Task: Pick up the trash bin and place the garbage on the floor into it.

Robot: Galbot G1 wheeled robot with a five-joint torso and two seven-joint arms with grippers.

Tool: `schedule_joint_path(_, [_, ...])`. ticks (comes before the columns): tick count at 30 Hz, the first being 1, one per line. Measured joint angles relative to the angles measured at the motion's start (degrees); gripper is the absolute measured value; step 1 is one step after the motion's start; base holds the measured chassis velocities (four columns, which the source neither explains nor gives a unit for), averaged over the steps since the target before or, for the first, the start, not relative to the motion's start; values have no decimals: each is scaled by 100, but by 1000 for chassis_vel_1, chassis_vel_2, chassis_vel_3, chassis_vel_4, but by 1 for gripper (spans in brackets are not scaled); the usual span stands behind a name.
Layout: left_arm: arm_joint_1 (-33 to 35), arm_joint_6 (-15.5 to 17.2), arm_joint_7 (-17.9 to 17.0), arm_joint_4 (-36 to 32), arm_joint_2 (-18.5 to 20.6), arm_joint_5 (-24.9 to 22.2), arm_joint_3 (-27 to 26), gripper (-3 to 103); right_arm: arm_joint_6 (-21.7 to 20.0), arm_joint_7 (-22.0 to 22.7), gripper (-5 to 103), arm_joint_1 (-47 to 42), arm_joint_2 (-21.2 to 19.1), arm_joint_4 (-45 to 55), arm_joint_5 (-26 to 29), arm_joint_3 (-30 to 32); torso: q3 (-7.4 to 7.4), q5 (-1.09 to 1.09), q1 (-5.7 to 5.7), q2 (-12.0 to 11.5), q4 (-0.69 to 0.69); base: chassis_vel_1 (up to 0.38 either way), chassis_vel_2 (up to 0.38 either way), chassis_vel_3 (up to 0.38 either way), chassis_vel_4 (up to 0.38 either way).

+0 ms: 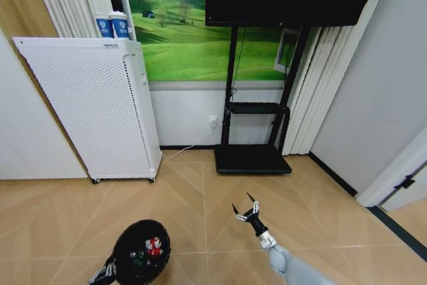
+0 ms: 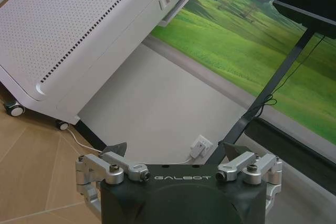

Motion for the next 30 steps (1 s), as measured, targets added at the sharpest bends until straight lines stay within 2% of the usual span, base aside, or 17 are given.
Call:
schedule_joint_path(1, [0,0,0,0,0,0,0,4,0,0,100,0,0,0,0,0,0,0,0,0,0,0,0,0,0])
schedule_joint_path(4, [44,1,-18,-92,-22,-26,-38,18,0,29,100,89,-6,-19,-11,1,0,0,0,0,4,0,0,0,0])
schedule_joint_path(5, [44,1,-18,-92,-22,-26,-38,18,0,29,100,89,-6,-19,-11,1,0,0,0,0,4,0,0,0,0])
schedule_joint_path(6, [55,7,-54,-150,-32,-35,-61,26,0,52,100,104,-9,-20,-30,0,0,-1,0,0,3,0,0,0,0])
schedule_joint_path(8, [73,17,-73,-209,-39,-57,-77,23,0,73,100,108,-13,-20,-46,0,-1,-1,0,0,2,0,0,0,0])
schedule_joint_path(13, [261,32,-95,-412,-110,-132,-278,3,0,128,100,98,-28,-117,-162,90,0,-1,0,0,0,0,0,0,0])
schedule_joint_path(19, [413,10,-27,-515,-244,-158,-353,-2,1,169,100,39,-20,-201,-227,151,-1,0,0,0,1,0,0,0,0])
schedule_joint_path(20, [416,10,-25,-543,-259,-159,-353,2,1,171,100,31,-17,-199,-229,151,0,0,0,0,1,0,0,0,0])
schedule_joint_path(21, [416,10,-25,-543,-259,-159,-353,2,1,171,100,31,-17,-199,-229,151,0,0,0,0,1,0,0,0,0])
schedule_joint_path(23, [407,21,-34,-605,-264,-159,-349,13,1,179,100,29,3,-172,-229,146,-1,-1,0,0,1,0,0,0,0])
schedule_joint_path(24, [407,21,-34,-605,-264,-159,-349,13,1,179,100,29,3,-172,-229,146,-1,-1,0,0,1,0,0,0,0])
schedule_joint_path(26, [365,50,-77,-650,-236,-173,-348,24,1,181,100,39,10,-135,-222,133,-1,-1,0,0,1,0,0,0,0])
schedule_joint_path(27, [365,50,-77,-650,-236,-173,-348,24,1,181,100,39,10,-135,-222,133,-1,-1,0,0,1,0,0,0,0])
schedule_joint_path(30, [251,107,-157,-663,-161,-182,-338,40,2,183,100,44,14,-94,-197,118,0,-1,0,0,1,0,0,0,0])
